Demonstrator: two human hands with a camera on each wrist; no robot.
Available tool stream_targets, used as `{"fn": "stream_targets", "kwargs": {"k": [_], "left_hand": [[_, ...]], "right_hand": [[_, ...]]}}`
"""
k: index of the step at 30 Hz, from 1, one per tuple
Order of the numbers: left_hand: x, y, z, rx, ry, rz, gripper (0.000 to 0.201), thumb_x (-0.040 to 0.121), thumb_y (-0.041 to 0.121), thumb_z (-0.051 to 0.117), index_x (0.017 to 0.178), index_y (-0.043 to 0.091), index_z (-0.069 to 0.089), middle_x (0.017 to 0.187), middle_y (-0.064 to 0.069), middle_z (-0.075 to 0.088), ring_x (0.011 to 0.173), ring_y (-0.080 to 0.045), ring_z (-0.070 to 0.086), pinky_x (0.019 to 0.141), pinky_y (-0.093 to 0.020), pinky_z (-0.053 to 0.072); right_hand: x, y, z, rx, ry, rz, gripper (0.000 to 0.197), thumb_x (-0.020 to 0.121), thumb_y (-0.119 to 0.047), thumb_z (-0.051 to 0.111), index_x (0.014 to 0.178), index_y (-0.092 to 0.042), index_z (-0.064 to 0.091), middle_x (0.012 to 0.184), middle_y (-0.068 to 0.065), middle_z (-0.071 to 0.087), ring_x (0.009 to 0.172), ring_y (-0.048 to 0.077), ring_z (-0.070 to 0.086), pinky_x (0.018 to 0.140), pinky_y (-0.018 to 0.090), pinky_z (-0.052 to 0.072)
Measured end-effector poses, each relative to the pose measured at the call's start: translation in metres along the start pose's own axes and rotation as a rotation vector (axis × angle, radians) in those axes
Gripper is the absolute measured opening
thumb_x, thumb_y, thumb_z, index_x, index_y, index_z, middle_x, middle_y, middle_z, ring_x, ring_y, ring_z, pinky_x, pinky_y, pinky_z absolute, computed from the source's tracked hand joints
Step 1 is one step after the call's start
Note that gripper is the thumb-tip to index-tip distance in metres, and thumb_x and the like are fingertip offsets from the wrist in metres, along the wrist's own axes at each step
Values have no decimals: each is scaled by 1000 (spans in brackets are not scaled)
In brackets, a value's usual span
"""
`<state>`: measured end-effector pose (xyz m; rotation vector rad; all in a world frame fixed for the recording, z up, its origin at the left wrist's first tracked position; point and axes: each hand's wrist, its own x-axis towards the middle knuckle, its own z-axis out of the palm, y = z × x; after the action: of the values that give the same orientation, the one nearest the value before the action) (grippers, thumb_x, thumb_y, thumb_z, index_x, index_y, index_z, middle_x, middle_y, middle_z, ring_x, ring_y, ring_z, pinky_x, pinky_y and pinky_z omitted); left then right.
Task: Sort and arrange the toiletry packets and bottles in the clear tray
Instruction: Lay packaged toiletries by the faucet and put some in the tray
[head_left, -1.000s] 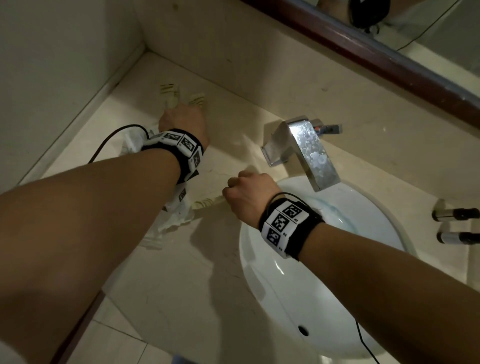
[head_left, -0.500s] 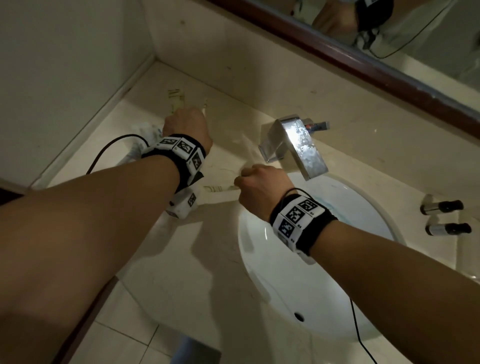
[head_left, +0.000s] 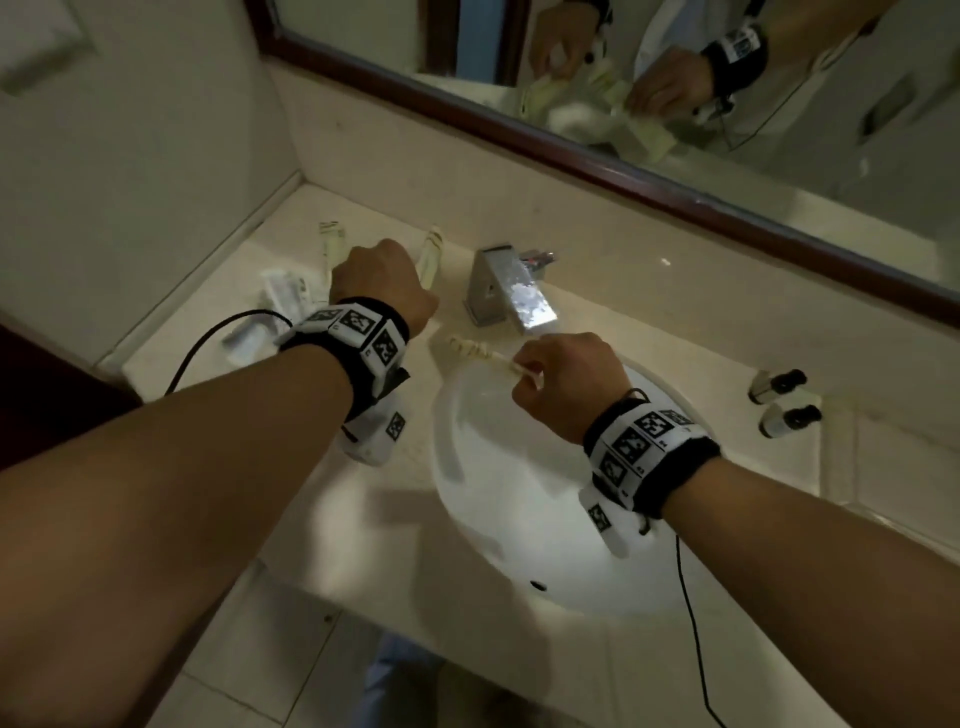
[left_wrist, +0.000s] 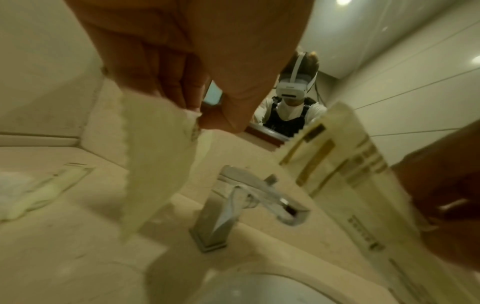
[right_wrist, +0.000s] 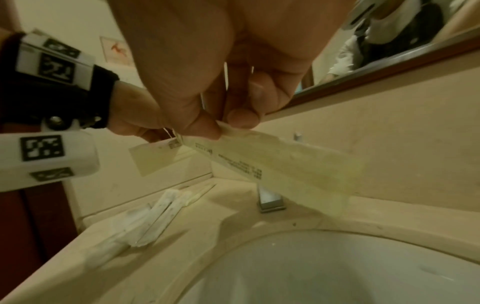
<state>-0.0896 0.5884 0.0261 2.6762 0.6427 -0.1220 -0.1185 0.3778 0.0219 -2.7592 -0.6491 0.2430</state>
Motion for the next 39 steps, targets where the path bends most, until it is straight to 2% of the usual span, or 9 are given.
{"fn": "stream_targets", "kwargs": {"k": [3, 7, 10, 13, 18, 23, 29, 33, 39], "left_hand": [[-27, 31, 1, -7, 23, 29, 45, 76, 42, 73, 103, 6, 68, 108, -17, 67, 98, -37, 63, 70, -34, 47], [-75, 81, 5, -64, 54, 109, 48, 69, 56, 74, 96, 16, 71, 96, -11, 68, 91, -33, 62, 69, -31, 46], [-110, 123, 11, -127, 60, 183, 35, 75, 46, 71, 98, 20, 72, 96, -9, 69, 92, -31, 63, 76, -32, 49], [-140, 169, 27, -155, 10, 265, 22, 74, 39, 68, 83, 19, 69, 87, -7, 68, 83, -29, 63, 75, -34, 55], [-191, 250, 62, -250, -124, 388, 19, 70, 42, 67, 75, 24, 65, 81, -2, 69, 79, -26, 65, 74, -33, 57], [-236, 318, 107, -317, -242, 485, 12, 79, 32, 67, 70, 23, 66, 76, 2, 68, 79, -22, 65, 71, -29, 54], [-271, 377, 168, -324, -390, 625, 11, 86, 29, 66, 82, 22, 73, 76, 6, 69, 72, -12, 63, 60, -20, 49], [-282, 401, 209, -300, -503, 647, 9, 88, 27, 65, 82, 25, 71, 82, 5, 70, 80, -14, 66, 64, -21, 47], [-294, 421, 260, -127, -610, 747, 20, 92, 22, 58, 102, 25, 75, 96, 6, 68, 89, -11, 59, 74, -19, 39]], "right_hand": [[-30, 28, -21, 47, 59, 47, 16, 76, -27, 63, 87, -24, 75, 75, -1, 69, 70, 23, 61, 65, 33, 52], [-75, 71, -44, 72, 147, 92, 17, 76, -31, 63, 86, -23, 74, 74, -3, 69, 68, 21, 61, 66, 33, 53], [-115, 106, -60, 90, 215, 123, 18, 75, -32, 64, 87, -22, 74, 75, -2, 69, 67, 21, 61, 66, 36, 55], [-156, 146, -76, 73, 267, 159, 17, 76, -27, 66, 87, -19, 75, 74, 1, 70, 67, 23, 62, 65, 37, 55], [-222, 221, -98, 50, 340, 291, 28, 71, -38, 60, 88, -23, 76, 75, -3, 70, 67, 21, 61, 63, 28, 49], [-292, 285, -111, 27, 453, 427, 22, 74, -32, 66, 89, -19, 76, 76, 0, 68, 67, 23, 59, 64, 33, 51], [-357, 349, -96, -18, 463, 576, 15, 79, -22, 69, 91, -15, 75, 81, 3, 68, 72, 27, 61, 66, 34, 50], [-378, 376, -67, -93, 466, 595, 14, 71, -19, 73, 84, -15, 75, 77, 4, 66, 67, 31, 62, 58, 34, 51], [-395, 393, -21, -146, 400, 511, 11, 67, -16, 77, 77, -13, 74, 71, 3, 62, 63, 27, 60, 44, 32, 51]]}}
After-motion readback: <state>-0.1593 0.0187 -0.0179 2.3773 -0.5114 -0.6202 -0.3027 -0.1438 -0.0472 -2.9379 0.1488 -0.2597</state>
